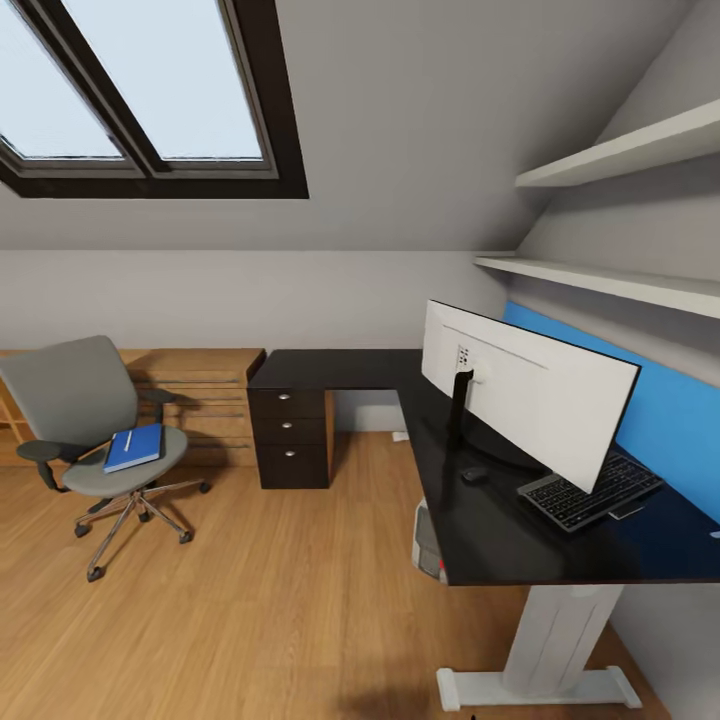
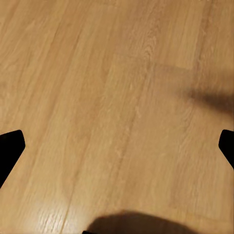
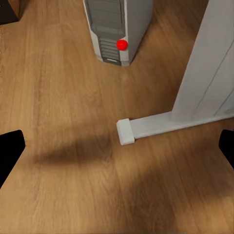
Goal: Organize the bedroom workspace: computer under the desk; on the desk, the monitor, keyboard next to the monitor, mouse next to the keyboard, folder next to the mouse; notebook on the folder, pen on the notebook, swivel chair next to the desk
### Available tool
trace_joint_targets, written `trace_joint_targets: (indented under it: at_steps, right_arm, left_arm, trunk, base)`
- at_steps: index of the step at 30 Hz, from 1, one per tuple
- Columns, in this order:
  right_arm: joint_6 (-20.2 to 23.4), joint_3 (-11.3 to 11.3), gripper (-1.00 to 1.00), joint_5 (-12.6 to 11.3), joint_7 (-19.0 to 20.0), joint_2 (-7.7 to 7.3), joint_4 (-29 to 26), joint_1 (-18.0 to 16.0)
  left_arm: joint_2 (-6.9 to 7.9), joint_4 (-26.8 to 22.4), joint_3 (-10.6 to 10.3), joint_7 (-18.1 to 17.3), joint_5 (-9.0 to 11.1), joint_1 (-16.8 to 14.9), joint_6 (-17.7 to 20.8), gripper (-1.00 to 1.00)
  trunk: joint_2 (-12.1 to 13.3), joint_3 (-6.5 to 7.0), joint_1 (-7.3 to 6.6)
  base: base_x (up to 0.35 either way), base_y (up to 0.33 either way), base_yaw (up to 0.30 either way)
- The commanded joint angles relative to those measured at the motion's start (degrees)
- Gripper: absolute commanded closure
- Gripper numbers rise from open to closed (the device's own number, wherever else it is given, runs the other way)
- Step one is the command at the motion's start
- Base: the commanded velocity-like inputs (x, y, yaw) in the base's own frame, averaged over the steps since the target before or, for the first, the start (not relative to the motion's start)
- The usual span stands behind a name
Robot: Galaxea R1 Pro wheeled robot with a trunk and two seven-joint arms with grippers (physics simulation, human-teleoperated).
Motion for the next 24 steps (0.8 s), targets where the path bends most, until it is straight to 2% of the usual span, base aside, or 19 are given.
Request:
trace_joint_targets:
  at_steps: [1,12,18,24]
  right_arm:
    - [-0.27,0.15,-1.00,-0.27,0.01,0.02,0.12,-0.06]
    - [-0.17,0.15,-1.00,-0.21,-0.03,-0.02,0.08,-0.05]
    - [-0.36,0.13,-1.00,-0.23,-0.07,0.44,0.09,-0.05]
    - [-0.44,0.13,-1.00,-0.33,-0.01,0.22,0.00,-0.05]
  left_arm:
    - [-0.02,0.03,-0.15,0.10,0.35,-0.04,-0.21,-1.00]
    - [-0.16,0.03,-0.22,0.02,0.33,-0.04,-0.08,-1.00]
    - [-0.16,0.03,-0.20,0.02,0.33,-0.04,0.07,-1.00]
    - [0.03,0.03,-0.14,0.02,0.35,-0.04,-0.19,-1.00]
  trunk:
    - [-0.05,-0.07,0.00]
    - [4.37,1.91,-2.41]
    - [6.77,2.98,-3.73]
    - [6.77,3.13,-3.73]
  base:
    - [0.000,0.068,0.000]
    - [0.000,0.011,0.000]
    - [0.000,0.000,0.000]
    - [0.000,0.044,-0.087]
